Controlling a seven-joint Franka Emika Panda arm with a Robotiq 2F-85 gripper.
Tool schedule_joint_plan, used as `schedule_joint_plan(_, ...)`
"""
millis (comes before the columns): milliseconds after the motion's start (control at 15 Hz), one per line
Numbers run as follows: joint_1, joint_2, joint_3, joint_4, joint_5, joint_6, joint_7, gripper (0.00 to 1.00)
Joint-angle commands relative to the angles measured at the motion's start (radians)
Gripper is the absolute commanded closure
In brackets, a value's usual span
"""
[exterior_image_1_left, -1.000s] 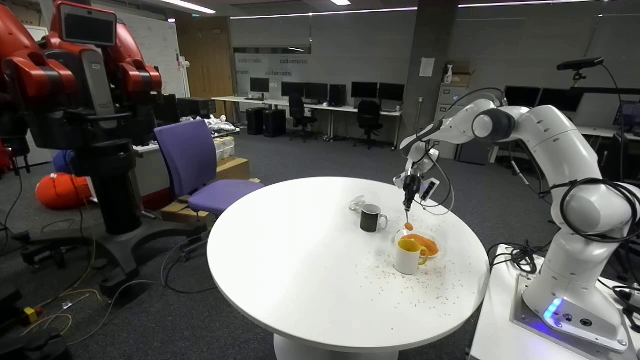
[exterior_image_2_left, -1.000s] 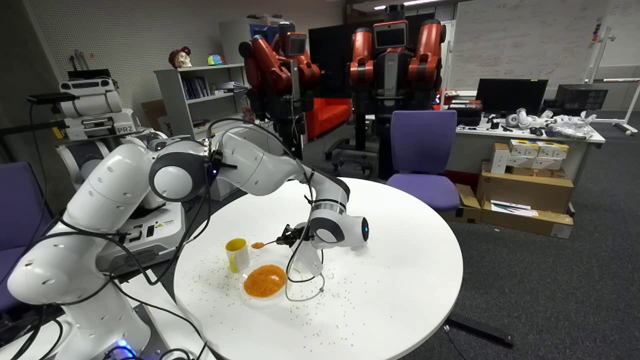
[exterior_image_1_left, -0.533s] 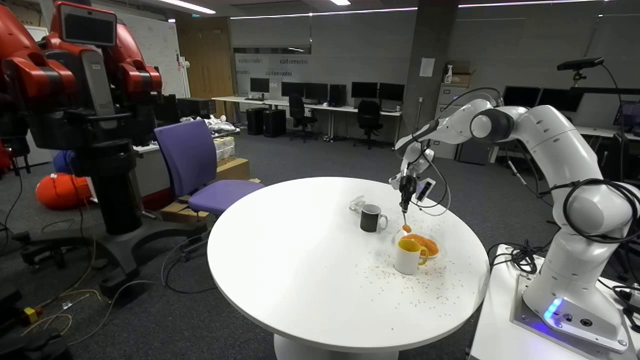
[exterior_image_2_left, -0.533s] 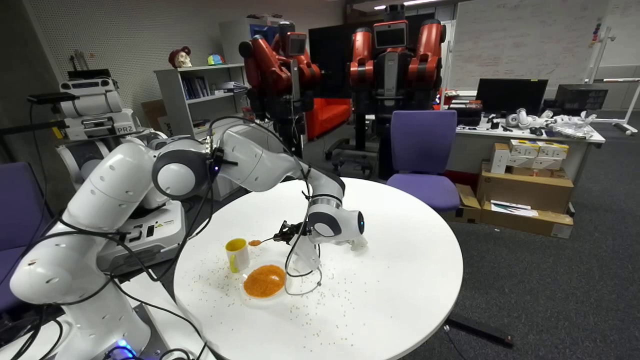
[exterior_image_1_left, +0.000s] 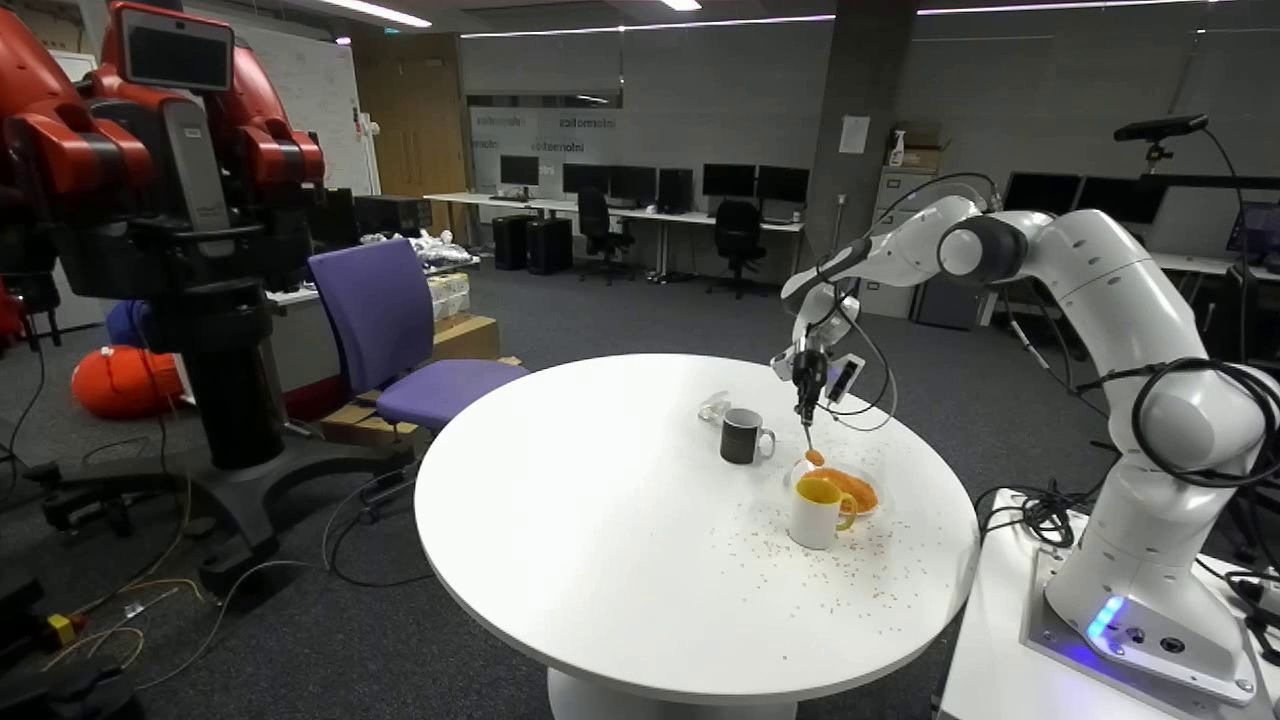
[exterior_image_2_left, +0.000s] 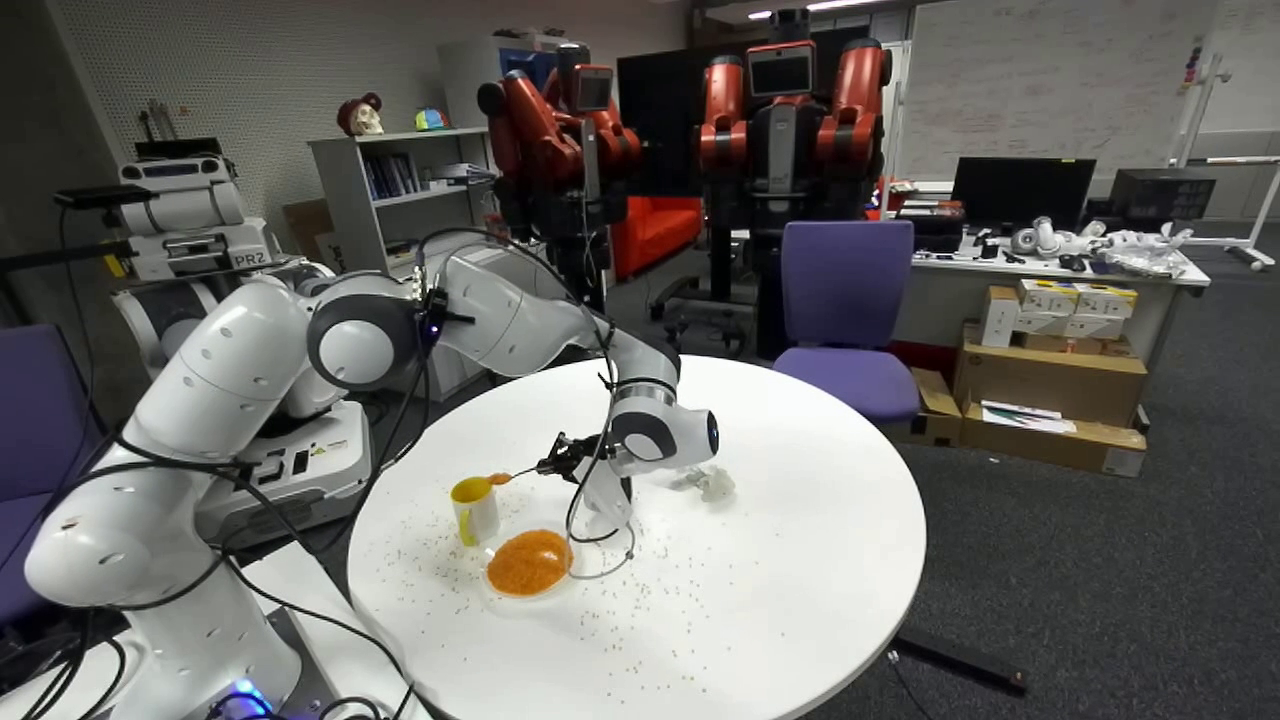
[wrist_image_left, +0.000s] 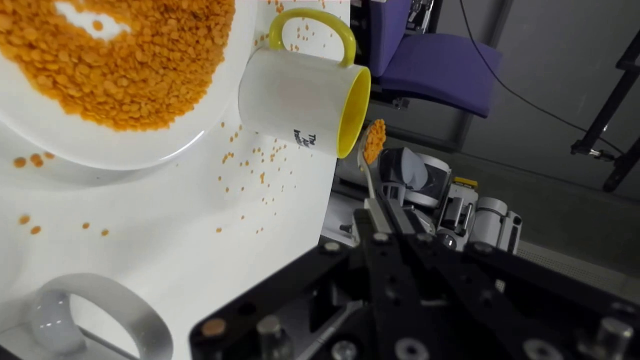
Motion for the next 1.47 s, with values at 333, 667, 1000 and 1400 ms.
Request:
schedule_joint_plan(333,0.031,-0.054,0.000,-0.011,-0.031,-0.067,0.035,0.99)
schedule_joint_plan(667,0.051,-0.049,0.004,-0.010,-0.062,-0.067,0.028,0.99)
schedule_joint_plan(1000,0.064,-0.058,0.012,-0.019,-0.089,-0.062,0.018,0.99)
schedule_joint_plan(1400,0.075,-0.067,0.027,-0.030,-0.110,-0.050,0.008,0.99)
